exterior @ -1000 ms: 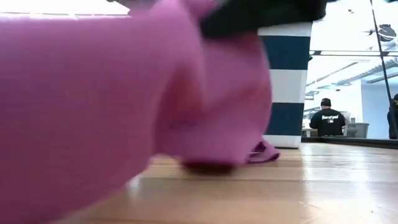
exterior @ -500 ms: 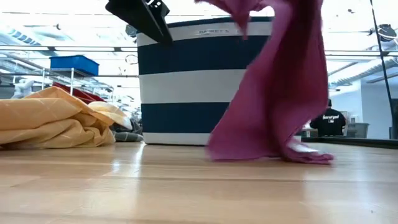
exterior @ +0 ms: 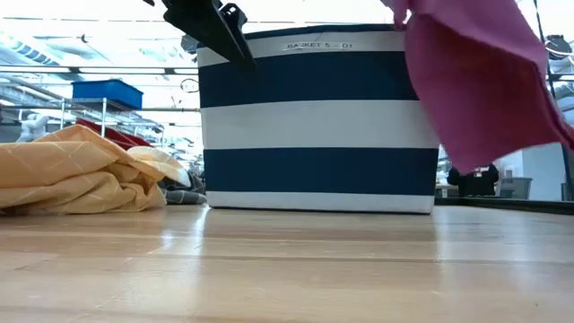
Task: Fold towel
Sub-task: Fold the purple towel
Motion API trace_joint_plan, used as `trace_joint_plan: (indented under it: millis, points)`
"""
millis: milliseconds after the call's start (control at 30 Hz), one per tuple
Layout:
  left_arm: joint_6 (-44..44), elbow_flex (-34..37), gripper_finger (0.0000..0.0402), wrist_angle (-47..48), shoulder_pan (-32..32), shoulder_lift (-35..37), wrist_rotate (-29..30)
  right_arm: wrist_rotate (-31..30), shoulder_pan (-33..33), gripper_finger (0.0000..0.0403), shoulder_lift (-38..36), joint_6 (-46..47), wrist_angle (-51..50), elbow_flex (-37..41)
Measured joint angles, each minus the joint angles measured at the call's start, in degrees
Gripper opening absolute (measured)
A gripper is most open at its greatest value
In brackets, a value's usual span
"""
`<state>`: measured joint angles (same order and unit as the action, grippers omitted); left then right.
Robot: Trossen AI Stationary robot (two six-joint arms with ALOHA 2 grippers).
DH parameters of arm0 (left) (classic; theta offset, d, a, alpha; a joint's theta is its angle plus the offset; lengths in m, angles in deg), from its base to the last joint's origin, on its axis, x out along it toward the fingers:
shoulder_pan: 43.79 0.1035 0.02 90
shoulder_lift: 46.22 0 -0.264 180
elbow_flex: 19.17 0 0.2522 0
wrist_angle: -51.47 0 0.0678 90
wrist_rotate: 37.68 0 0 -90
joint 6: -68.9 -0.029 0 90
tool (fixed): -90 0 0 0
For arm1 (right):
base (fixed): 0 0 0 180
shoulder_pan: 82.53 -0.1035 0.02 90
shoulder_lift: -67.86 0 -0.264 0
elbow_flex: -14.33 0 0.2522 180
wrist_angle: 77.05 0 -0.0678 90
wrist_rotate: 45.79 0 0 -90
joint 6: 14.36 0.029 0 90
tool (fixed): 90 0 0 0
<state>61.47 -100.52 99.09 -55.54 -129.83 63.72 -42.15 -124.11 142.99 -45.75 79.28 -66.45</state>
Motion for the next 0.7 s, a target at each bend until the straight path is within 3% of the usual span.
trace_joint_plan:
  millis: [133, 433, 533, 700]
  points:
    - [-0.2, 0.0, 0.0238, 0.0, 0.0, 0.0, 0.0, 18.0, -0.2, 0.0000, -0.7, 4.7, -0.4, 0.0]
    - [-0.4, 0.0, 0.0238, 1.5, 0.0, 0.0, -0.1, 47.7, -0.4, 0.0000, -0.7, 25.7, -11.8, 0.0]
    - [-0.7, 0.0, 0.0238, 1.5, 0.0, 0.0, -0.2, 53.2, -1.0, 0.0000, -1.3, 25.4, -11.3, 0.1]
    - [-1.1, 0.0, 0.0238, 0.8, 0.6, 0.0, -0.2, 53.6, -2.3, 0.0000, -5.6, 17.2, -6.7, 0.1]
